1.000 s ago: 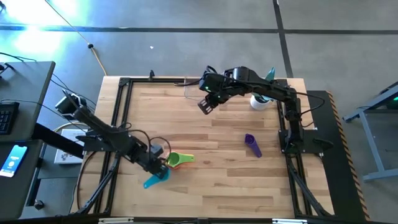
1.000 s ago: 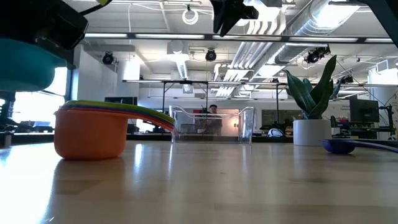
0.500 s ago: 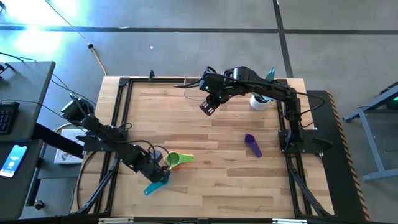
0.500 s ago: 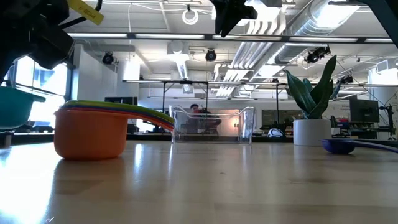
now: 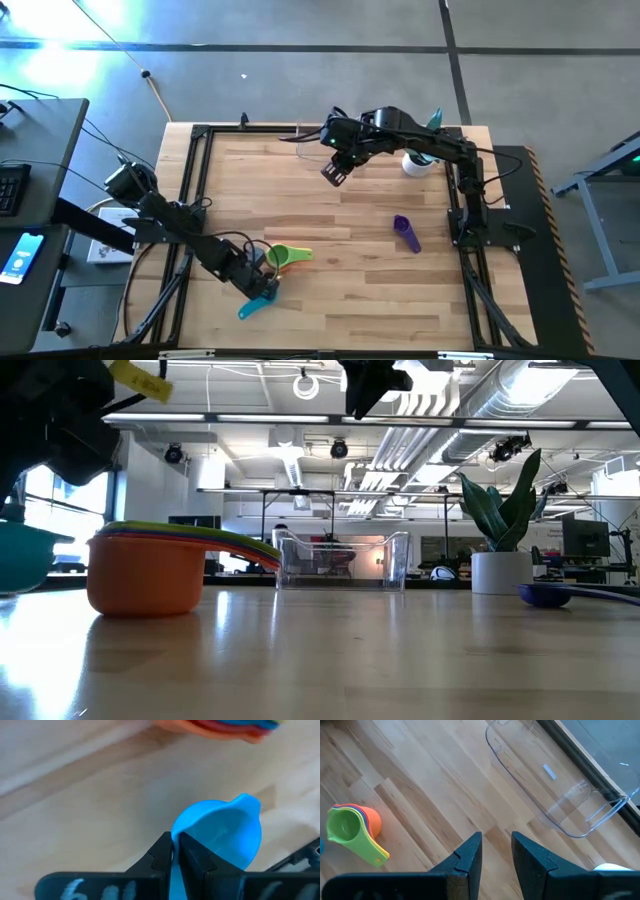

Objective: Nest measuring cups in basket
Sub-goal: Stack the light blue measuring cup on top of the light green measuring cup

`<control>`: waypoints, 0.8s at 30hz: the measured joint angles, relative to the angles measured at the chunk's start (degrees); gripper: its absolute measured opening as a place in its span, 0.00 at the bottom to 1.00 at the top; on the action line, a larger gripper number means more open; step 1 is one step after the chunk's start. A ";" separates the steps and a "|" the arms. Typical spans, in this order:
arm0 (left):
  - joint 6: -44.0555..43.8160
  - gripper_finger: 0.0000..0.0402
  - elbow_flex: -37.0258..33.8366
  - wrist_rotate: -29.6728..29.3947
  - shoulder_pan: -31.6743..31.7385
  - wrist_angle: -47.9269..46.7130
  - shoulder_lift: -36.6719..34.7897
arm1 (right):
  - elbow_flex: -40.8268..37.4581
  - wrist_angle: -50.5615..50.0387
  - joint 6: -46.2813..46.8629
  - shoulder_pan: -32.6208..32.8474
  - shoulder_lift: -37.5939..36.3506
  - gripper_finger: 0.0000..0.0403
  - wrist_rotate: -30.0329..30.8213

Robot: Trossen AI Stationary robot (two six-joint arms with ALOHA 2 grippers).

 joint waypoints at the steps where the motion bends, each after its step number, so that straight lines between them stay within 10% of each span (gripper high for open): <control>1: -0.02 0.05 -0.07 0.12 0.00 0.24 0.12 | 0.00 0.01 0.00 0.00 0.00 0.24 0.00; 24: 4.07 0.15 0.09 5.11 0.79 4.49 3.47 | 0.00 0.64 0.44 0.00 -0.02 0.24 -0.09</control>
